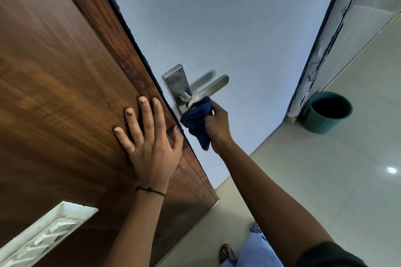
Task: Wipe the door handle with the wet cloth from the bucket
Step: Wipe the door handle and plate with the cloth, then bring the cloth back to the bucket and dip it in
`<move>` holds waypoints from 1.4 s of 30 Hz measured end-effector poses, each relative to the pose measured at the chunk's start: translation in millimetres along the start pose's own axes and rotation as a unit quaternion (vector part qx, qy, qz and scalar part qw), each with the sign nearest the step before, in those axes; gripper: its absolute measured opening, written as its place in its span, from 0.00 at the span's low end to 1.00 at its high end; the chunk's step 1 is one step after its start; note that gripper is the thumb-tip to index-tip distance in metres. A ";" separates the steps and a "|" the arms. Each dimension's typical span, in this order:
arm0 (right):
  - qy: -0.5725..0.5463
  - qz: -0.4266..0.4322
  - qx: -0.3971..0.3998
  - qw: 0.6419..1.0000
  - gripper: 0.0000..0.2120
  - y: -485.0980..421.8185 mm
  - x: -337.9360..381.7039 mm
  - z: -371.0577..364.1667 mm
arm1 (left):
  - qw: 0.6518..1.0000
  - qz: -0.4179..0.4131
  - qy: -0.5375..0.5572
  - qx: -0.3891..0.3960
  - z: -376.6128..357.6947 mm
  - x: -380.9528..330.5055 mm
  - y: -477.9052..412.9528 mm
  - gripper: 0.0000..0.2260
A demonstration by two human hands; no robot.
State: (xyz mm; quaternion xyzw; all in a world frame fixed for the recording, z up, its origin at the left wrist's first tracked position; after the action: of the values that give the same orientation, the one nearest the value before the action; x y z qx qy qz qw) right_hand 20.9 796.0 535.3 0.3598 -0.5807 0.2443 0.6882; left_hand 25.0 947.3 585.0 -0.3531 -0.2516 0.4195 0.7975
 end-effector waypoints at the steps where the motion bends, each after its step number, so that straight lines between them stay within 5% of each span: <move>1: 0.038 0.022 0.010 0.999 0.21 5.3 1.1 0.5 | 1.000 0.003 0.000 0.003 0.4 -0.8 0.1 0.34; 6: 0.220 0.155 0.098 0.958 0.19 25.6 7.8 20.8 | 0.998 0.041 0.026 0.039 1.7 -11.4 -1.1 0.34; 10: 0.180 0.136 0.062 0.972 0.17 29.1 17.2 75.6 | 0.982 0.111 0.147 0.053 2.4 -39.4 -6.7 0.38; 13: 0.181 0.081 0.012 0.980 0.19 24.2 12.0 130.2 | 0.940 0.028 0.329 0.091 -3.2 -89.1 -10.6 0.34; 15: 0.205 0.058 -0.015 0.977 0.21 22.0 10.9 169.0 | 0.854 0.041 0.483 0.188 -11.8 -131.5 -14.1 0.32; 19: 0.185 0.047 -0.055 0.980 0.21 19.5 9.7 244.2 | 0.589 0.255 0.652 0.403 -32.0 -218.1 -26.3 0.33; 21: 0.189 0.045 -0.070 0.979 0.21 17.2 9.2 284.0 | 0.541 0.273 0.668 0.433 -45.6 -260.1 -36.5 0.23; 23: 0.200 0.038 -0.076 0.976 0.22 13.5 7.8 322.2 | 0.548 0.265 0.659 0.443 -55.8 -293.6 -47.3 0.10; 32: 0.249 -0.096 -0.132 0.955 0.08 -0.2 -19.8 497.0 | 0.513 0.222 0.655 0.508 -91.1 -416.6 -91.2 0.06; 38: 0.161 -0.149 -0.305 0.927 0.05 -32.9 -37.7 547.6 | 0.590 0.094 0.627 0.500 -126.9 -517.1 -106.7 0.15; 42: 0.071 -0.164 -0.330 0.927 0.04 -83.3 -40.9 560.4 | 0.557 0.056 0.653 0.511 -152.4 -590.4 -107.8 0.18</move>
State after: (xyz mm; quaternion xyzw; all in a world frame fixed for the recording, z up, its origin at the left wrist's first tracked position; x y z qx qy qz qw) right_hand -274.1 311.0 515.1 0.1847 -0.5109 -0.0524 0.8379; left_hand -123.5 350.6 511.3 -0.0775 0.6146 0.1766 0.7649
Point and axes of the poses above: each hand's wrist, its own y-axis away from the middle knuckle, its own z-axis out of the back of the hand, x = y × z, the point moved 3 cm from there along -y, towards the middle knuckle, and after that the axes turned 11 degrees about y, right-handed, at the moved point
